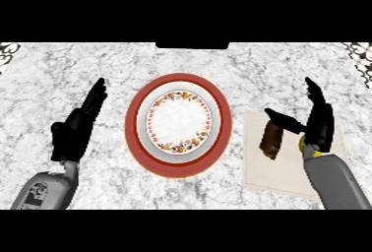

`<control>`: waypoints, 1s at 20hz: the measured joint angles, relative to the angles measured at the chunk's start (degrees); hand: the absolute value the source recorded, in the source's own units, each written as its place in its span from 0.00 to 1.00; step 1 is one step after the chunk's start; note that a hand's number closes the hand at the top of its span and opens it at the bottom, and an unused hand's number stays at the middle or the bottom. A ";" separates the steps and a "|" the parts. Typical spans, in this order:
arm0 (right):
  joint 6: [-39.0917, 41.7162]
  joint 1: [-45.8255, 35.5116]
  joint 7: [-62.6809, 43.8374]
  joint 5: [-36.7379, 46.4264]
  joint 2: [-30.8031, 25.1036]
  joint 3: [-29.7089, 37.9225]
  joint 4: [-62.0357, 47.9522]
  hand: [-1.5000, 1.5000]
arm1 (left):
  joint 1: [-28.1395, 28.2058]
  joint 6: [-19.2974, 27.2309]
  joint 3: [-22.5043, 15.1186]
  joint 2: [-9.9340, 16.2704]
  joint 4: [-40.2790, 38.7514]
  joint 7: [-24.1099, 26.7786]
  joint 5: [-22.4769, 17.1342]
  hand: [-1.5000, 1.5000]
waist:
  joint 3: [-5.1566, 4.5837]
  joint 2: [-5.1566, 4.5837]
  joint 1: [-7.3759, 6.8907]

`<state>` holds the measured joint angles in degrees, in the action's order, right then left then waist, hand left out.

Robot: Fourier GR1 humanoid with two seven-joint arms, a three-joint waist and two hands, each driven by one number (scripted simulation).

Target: Pick the lemon from the placemat and place it in the plate

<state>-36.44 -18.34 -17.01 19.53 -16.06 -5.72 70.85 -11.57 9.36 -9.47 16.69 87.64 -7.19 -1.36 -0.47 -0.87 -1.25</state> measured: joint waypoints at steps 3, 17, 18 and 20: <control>-4.26 -0.81 -2.92 6.48 2.66 -2.46 -3.60 0.00 | -1.25 -0.32 1.35 -0.19 -2.41 0.16 0.04 0.50 | 0.23 0.40 0.55; 18.21 -2.49 -37.40 30.80 -5.16 -8.43 14.12 0.00 | -1.09 -1.39 4.46 0.22 -5.70 1.91 0.00 0.50 | 0.21 1.42 2.46; 21.62 -2.56 -39.40 30.00 -5.57 -8.39 15.21 0.00 | -1.00 -1.40 4.43 0.19 -5.61 1.90 0.05 0.50 | 0.22 1.45 2.49; 27.85 -3.65 -42.90 28.28 -5.94 -7.90 17.26 0.00 | -1.18 -1.56 4.32 0.02 -5.75 1.96 0.13 0.50 | 0.25 1.42 2.41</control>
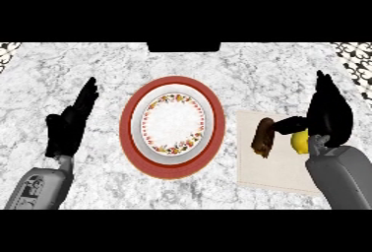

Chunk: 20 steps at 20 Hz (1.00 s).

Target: Pick the lemon from the placemat and place it in the plate

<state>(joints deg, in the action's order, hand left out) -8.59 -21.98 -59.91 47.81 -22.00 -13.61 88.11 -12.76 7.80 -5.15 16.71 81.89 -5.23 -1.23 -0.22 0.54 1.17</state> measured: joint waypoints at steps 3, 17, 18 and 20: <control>7.38 -0.96 -3.06 -3.02 -0.98 1.64 3.23 0.00 | -0.63 -0.63 0.47 0.29 -0.38 -0.23 -0.24 0.50 | 0.03 -0.07 -0.11; 17.90 0.52 -4.07 -8.88 0.25 7.95 1.64 0.00 | -1.80 -1.15 1.25 -0.90 -0.20 -0.80 0.74 0.50 | 0.18 -0.45 -0.96; 18.29 0.46 -3.93 -8.87 0.46 8.12 0.52 0.00 | -1.59 -0.86 0.76 -1.51 -0.25 -0.48 1.19 0.50 | 0.18 -0.48 -1.05; 19.30 0.78 -3.21 -9.51 -0.03 9.21 -1.31 0.00 | -1.43 -0.93 0.73 -1.62 0.08 -0.62 1.44 0.50 | 0.19 -0.51 -1.15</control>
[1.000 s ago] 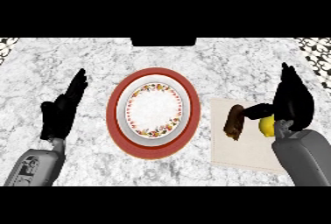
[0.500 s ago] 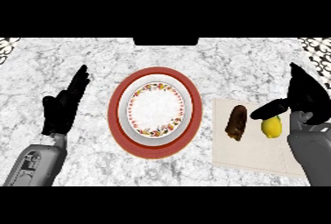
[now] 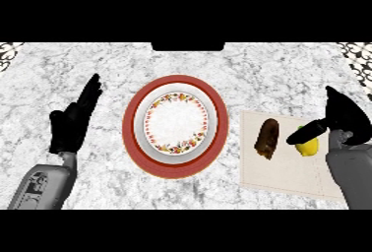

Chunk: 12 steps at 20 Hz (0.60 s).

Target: Pick the lemon from the placemat and place it in the plate

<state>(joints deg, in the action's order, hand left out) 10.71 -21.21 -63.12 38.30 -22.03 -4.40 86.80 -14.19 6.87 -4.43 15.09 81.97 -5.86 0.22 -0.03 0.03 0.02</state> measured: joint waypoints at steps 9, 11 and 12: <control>0.34 2.58 2.93 1.91 2.61 1.37 -5.99 0.00 | -0.73 -1.27 1.38 -0.67 -0.74 0.26 0.56 0.50 | 0.02 -0.04 -0.08; 0.88 2.94 3.18 1.77 2.66 2.13 -5.96 0.00 | -0.91 -1.63 1.90 -0.96 -1.84 0.97 0.71 0.50 | 0.03 -0.04 -0.01; 0.91 3.44 3.43 2.04 2.81 2.32 -6.28 0.00 | -0.64 -1.66 1.94 -1.00 -1.07 0.44 0.87 0.50 | 0.01 -0.03 -0.04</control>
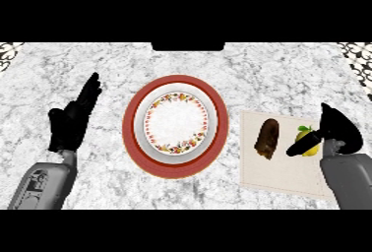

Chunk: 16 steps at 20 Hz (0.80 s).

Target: Pick the lemon from the placemat and place it in the plate

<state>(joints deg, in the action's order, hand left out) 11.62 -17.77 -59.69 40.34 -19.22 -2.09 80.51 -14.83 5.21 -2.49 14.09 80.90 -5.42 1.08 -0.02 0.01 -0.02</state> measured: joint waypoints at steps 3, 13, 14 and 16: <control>-0.25 1.16 0.71 0.74 0.84 0.62 -1.49 0.00 | -0.95 -0.67 0.85 -0.28 -2.24 1.16 0.18 0.50 | 0.00 -0.02 0.07; -1.61 0.68 4.20 5.39 0.78 2.39 -6.03 1.00 | 0.64 -1.04 0.76 -2.28 1.86 -1.66 2.78 0.50 | -0.02 0.05 -0.07; -2.63 1.26 4.64 6.34 1.26 2.03 -6.16 1.00 | 0.92 -1.61 1.24 -2.11 1.08 -0.74 2.58 0.50 | -0.11 0.11 -0.06; -2.55 1.64 5.10 7.08 1.07 2.40 -5.71 1.00 | 0.69 -2.45 2.23 -1.83 1.50 -1.14 2.29 0.50 | -0.08 0.08 -0.04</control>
<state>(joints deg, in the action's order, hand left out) 9.07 -16.13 -54.59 47.42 -18.15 0.32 74.81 -14.14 2.75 -0.26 12.26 82.40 -6.56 3.38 -0.10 0.09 -0.06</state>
